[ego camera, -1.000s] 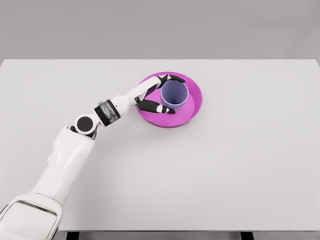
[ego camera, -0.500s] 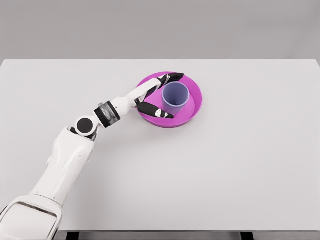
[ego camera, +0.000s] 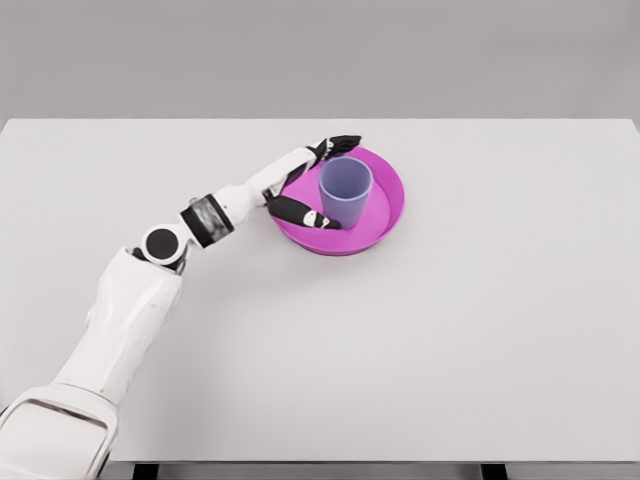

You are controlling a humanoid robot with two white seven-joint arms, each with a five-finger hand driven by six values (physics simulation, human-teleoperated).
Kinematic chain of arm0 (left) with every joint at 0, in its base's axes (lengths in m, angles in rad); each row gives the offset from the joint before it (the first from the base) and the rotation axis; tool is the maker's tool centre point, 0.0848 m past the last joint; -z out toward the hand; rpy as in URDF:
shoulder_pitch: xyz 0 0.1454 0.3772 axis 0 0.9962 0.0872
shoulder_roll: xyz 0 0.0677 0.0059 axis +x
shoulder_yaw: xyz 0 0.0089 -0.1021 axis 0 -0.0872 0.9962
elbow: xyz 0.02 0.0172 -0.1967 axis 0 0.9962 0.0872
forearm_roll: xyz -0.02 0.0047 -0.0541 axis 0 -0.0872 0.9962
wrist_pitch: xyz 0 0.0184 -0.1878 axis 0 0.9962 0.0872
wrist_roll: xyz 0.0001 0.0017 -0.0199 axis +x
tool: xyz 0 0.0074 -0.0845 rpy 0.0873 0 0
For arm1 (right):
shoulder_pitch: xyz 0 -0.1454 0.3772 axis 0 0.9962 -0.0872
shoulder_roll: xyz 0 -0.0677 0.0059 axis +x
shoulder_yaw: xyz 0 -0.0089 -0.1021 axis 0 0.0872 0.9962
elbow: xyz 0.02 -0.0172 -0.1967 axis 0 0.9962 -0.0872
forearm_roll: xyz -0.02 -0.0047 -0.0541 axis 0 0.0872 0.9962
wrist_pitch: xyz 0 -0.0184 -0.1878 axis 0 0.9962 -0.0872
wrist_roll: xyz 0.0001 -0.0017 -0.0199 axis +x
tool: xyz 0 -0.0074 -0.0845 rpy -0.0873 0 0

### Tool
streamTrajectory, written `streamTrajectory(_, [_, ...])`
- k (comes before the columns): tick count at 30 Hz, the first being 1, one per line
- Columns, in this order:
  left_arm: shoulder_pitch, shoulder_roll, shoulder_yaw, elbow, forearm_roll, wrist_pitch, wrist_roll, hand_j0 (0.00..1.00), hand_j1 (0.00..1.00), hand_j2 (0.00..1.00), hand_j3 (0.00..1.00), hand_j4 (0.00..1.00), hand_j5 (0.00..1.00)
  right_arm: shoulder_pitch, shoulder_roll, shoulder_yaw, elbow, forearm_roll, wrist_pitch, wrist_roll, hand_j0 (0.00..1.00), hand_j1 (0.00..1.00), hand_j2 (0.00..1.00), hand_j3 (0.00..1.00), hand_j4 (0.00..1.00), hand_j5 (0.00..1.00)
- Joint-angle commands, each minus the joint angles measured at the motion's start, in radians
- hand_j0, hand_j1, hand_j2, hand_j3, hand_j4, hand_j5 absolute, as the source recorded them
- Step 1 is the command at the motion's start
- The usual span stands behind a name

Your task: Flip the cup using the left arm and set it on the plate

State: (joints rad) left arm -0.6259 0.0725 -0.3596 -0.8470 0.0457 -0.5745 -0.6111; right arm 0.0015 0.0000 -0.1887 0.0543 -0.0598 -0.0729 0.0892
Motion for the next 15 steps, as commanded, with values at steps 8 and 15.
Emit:
streamTrajectory(8, [-0.003,0.035,0.007,-0.004,0.008,0.001,0.000,1.00,1.00,1.00,1.00,1.00,1.00,0.000,0.000,0.000,0.001,0.000,-0.001,0.000,1.00,1.00,1.00,1.00,1.00,1.00])
streamTrajectory(15, [0.003,0.107,0.010,-0.053,0.014,0.001,0.000,1.00,1.00,1.00,1.00,1.00,1.00,0.000,0.000,0.000,-0.001,0.000,-0.001,0.000,1.00,1.00,1.00,1.00,1.00,1.00])
